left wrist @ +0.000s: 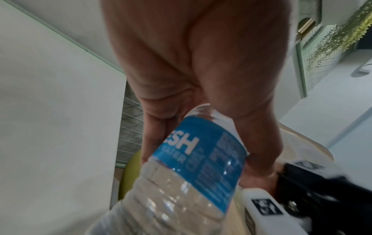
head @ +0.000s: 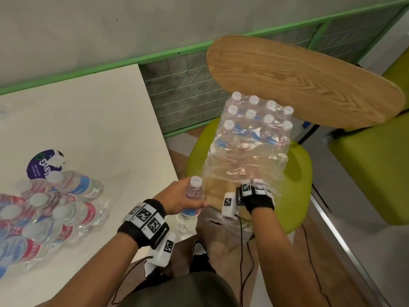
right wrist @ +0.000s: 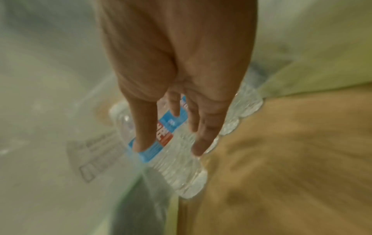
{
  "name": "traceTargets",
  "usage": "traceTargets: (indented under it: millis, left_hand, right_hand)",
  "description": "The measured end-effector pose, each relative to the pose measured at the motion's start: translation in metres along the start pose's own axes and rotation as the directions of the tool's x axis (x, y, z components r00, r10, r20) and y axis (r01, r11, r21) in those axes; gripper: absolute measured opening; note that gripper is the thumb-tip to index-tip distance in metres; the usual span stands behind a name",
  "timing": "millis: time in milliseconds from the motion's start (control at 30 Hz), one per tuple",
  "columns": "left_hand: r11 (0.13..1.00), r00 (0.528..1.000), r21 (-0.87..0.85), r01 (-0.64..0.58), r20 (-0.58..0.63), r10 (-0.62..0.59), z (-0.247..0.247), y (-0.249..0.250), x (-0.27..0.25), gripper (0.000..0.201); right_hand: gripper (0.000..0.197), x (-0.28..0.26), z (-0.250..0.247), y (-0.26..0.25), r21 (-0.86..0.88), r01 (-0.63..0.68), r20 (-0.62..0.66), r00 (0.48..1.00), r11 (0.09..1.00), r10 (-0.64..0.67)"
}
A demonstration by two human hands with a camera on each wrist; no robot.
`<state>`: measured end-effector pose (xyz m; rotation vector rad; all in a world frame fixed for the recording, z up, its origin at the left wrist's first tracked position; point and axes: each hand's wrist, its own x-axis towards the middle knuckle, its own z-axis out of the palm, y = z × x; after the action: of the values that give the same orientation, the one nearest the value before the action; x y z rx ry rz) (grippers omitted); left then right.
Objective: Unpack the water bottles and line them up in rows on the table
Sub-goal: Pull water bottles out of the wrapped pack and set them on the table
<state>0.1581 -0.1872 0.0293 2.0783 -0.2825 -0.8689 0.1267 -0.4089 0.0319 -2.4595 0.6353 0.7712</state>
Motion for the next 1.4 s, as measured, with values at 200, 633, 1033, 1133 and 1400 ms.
traceTargets:
  millis: [200,633,1033,1133,1400]
  left_hand:
    - [1.0,0.999,0.019,0.007,-0.038,-0.006,-0.01,-0.008,-0.012,0.039]
    - [1.0,0.991,-0.008,-0.004,-0.133,0.003,-0.012,-0.026,-0.028,0.05]
    - [0.998,0.944,-0.017,0.054,-0.326,-0.056,-0.031,-0.093,-0.099,0.048]
    - [0.999,0.918,0.0,0.05,-0.394,-0.046,-0.032,-0.114,-0.124,0.051]
    - [0.944,0.723,0.171,0.282,-0.685,-0.091,-0.038,-0.15,-0.172,0.065]
  right_hand:
    - [0.027,0.005,-0.01,-0.044,-0.091,0.14,-0.037,0.989,0.986,-0.144]
    - [0.05,-0.03,0.027,-0.011,0.627,-0.033,-0.012,0.999,0.779,0.052]
    - [0.054,-0.07,0.092,-0.067,0.553,0.253,0.128,0.916,0.794,-0.381]
    - [0.06,-0.062,0.114,-0.112,0.562,0.338,0.146,0.858,0.755,-0.492]
    - [0.062,-0.039,0.162,-0.221,0.547,0.493,0.098,0.765,0.677,-0.636]
